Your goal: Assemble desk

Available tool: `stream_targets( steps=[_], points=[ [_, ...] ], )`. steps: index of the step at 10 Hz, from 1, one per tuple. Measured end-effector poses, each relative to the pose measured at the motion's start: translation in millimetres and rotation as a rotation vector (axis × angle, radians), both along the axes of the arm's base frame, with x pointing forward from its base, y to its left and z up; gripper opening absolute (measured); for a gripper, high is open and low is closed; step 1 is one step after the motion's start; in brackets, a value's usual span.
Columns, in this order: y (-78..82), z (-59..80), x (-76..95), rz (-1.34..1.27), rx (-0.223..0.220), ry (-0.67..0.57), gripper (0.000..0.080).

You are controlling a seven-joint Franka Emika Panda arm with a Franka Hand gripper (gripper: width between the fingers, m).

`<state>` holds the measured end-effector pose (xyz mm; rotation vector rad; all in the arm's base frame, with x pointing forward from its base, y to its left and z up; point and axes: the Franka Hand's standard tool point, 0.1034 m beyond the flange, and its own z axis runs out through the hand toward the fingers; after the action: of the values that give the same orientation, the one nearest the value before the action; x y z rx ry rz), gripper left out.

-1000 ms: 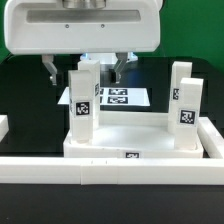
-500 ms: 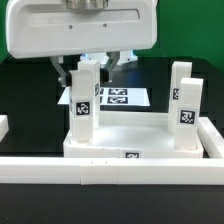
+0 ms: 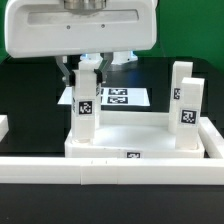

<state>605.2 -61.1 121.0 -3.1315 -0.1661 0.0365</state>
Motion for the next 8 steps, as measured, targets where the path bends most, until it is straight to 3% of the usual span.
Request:
stream_targets(
  steps=[3,8],
  points=[
    [-0.3,-0.8,-1.5,-0.486,0.009,0.010,0.0288],
    [-0.3,-1.0,-0.7,-0.821,0.003,0.011,0.0288]
  ],
)
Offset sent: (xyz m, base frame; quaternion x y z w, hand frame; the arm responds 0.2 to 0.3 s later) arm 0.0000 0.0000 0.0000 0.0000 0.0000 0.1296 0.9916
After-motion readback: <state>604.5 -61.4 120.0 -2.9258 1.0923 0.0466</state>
